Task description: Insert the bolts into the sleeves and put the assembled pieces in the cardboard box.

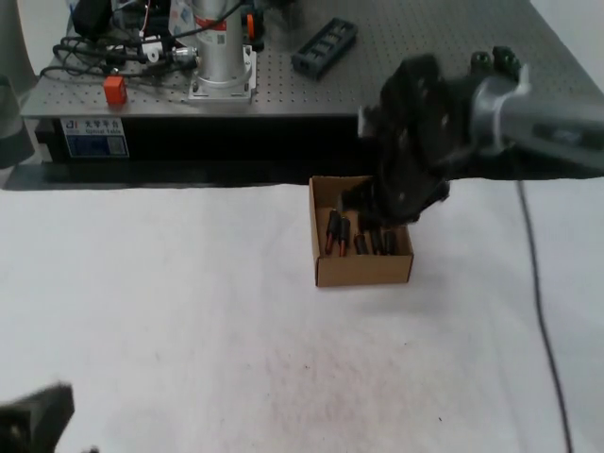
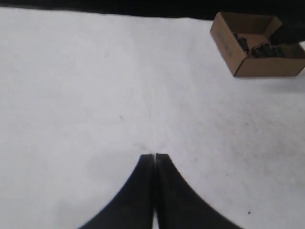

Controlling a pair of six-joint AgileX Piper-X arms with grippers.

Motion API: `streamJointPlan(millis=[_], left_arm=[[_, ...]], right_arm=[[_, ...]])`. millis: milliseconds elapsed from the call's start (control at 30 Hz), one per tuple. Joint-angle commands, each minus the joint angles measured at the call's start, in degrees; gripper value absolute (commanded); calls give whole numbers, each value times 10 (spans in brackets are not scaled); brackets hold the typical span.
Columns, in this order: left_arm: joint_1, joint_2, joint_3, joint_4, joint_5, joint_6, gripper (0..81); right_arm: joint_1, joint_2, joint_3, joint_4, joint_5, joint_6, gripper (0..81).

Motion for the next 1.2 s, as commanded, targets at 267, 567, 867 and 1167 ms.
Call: streamJointPlan(millis=[267, 567, 867, 1167], left_arm=[[0, -40, 23, 27, -78, -13, 6], [0, -40, 23, 26, -60, -13, 6], [0, -40, 23, 26, -34, -13, 6], [0, -40, 23, 26, 10, -17, 6]], right_arm=[[-24, -280, 139, 222, -4, 70, 43], [-49, -401, 241, 455, -192, 120, 43], [-36, -545, 309, 411, -168, 89, 43], [-27, -842, 460, 200, -96, 109, 43]])
